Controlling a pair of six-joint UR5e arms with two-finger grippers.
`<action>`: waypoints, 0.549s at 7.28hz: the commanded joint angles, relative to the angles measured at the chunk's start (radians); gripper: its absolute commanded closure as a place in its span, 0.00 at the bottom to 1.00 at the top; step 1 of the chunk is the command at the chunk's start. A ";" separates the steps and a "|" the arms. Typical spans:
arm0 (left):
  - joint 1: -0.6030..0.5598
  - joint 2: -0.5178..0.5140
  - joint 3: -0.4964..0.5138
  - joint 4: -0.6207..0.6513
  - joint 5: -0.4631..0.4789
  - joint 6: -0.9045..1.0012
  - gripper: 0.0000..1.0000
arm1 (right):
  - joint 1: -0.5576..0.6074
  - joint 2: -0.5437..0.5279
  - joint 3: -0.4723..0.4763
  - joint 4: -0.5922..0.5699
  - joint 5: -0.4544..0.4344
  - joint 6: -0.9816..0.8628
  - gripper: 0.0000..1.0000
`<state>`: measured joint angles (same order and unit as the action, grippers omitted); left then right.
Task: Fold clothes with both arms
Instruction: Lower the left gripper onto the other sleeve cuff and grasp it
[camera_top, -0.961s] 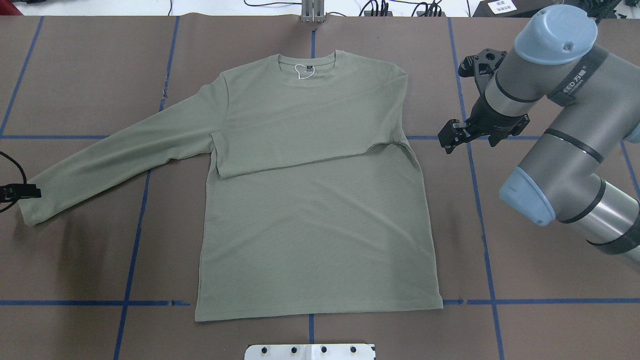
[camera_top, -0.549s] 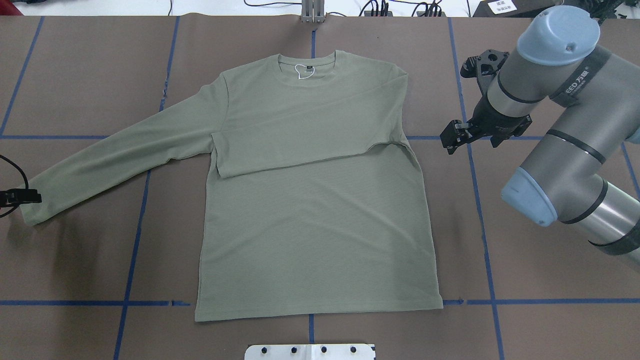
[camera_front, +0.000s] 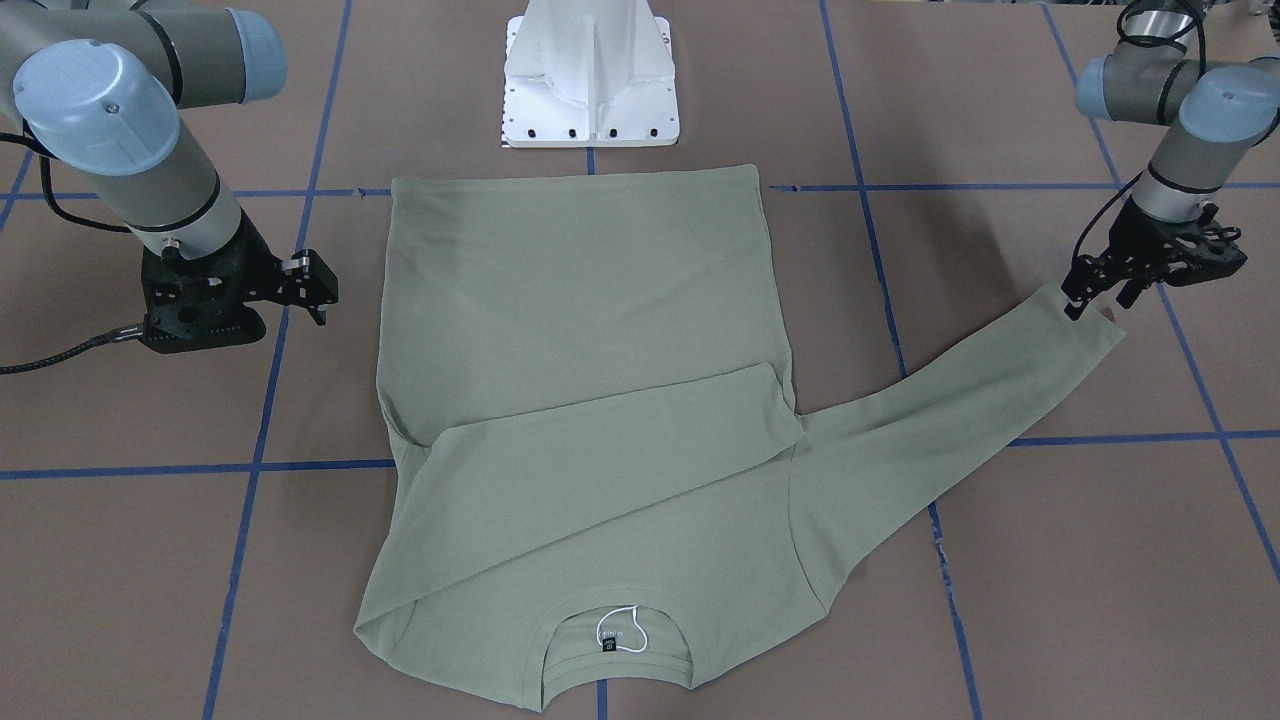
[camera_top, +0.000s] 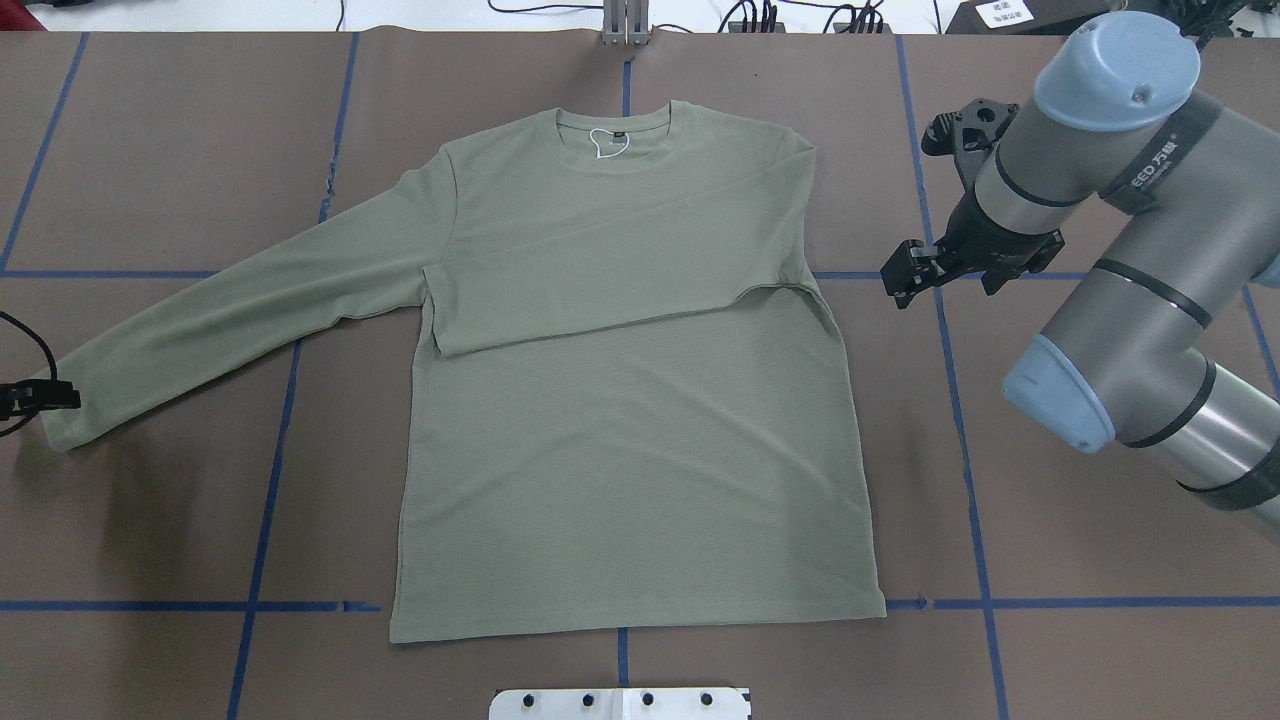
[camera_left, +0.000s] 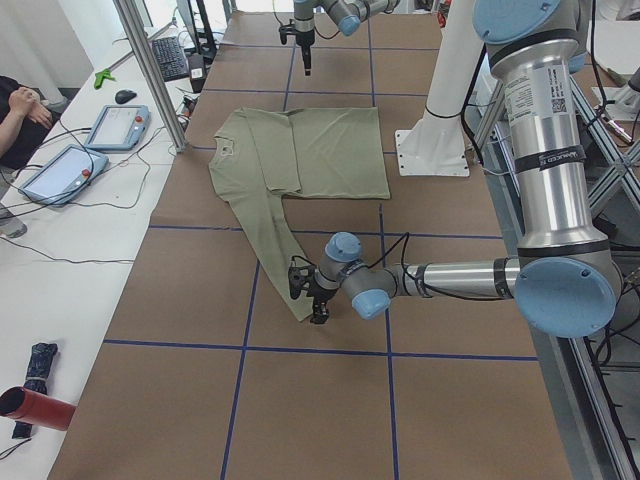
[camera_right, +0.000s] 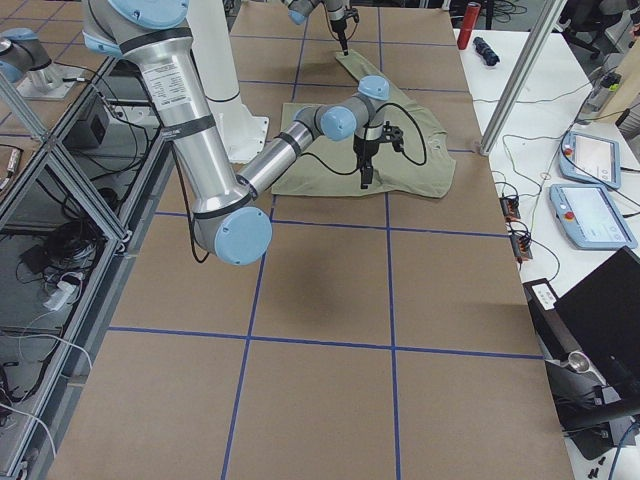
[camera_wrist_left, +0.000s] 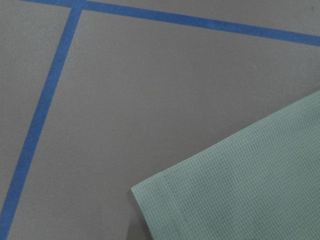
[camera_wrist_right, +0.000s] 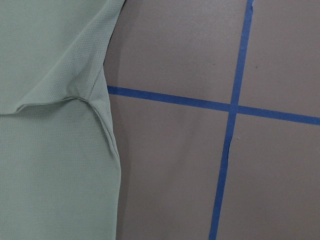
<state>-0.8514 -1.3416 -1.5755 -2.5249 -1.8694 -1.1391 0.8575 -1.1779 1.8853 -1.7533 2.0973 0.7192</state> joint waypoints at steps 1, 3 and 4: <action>0.000 0.001 0.002 0.000 -0.002 -0.002 0.24 | 0.000 0.001 0.000 0.000 0.001 0.000 0.00; 0.000 0.001 0.002 0.000 -0.002 -0.004 0.44 | 0.000 0.001 0.002 0.000 0.001 0.000 0.00; 0.000 0.001 0.003 0.000 -0.002 -0.004 0.49 | 0.000 0.001 0.002 0.000 0.001 0.000 0.00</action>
<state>-0.8514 -1.3408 -1.5734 -2.5249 -1.8714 -1.1425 0.8575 -1.1766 1.8865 -1.7533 2.0984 0.7194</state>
